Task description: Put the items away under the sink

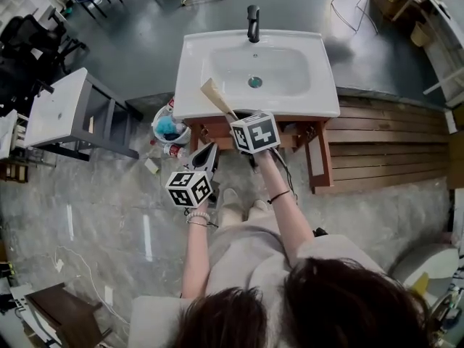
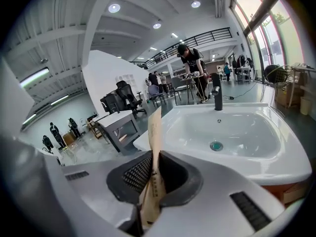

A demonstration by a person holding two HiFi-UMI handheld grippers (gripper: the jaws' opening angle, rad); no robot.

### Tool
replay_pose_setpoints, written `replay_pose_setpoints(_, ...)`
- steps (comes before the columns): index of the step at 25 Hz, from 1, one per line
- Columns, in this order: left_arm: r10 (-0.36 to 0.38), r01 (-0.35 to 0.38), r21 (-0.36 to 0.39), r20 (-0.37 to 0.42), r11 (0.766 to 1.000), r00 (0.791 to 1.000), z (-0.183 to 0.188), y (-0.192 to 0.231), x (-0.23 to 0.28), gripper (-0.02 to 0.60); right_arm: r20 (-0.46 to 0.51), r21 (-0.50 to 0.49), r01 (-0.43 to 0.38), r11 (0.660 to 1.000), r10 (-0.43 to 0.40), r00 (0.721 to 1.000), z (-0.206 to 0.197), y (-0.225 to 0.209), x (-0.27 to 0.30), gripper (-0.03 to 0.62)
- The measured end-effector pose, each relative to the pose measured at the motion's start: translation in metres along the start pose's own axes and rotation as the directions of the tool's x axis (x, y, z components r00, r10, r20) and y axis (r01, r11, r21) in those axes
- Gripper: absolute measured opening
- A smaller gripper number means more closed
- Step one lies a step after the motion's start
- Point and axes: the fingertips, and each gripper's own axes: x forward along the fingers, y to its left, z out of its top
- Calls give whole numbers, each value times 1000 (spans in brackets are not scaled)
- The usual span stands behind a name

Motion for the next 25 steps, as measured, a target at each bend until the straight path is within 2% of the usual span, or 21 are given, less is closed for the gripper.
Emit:
replay_pose_setpoints(3,17,-17,1,18,1000,1000,-5,-14,-5,2,-2,-37,-18,999,18,1000,-7,2,-15,48)
replay_pose_setpoints(7,32,-32,6,37,999,999,-17,-33,-9,2,2,-40,-56,998,56,998,-22,4,-27,48)
replay_pose_setpoints(14,24,-24,7,-3,1000,1000,-43,-54,-14,2,0,1,-68,998,68,998,-43,2,-45,48)
replay_pose_setpoints(19,19,-19,7,-5,1000,1000,-45,-58,-13,2,8,60,-70,996,70,998,-51,1,-55,48)
replay_pose_setpoints(25,-8,8,5,5,1000,1000,-46,-59,-10,2,12,78,-66,995,66,998,-61,9,-55,48)
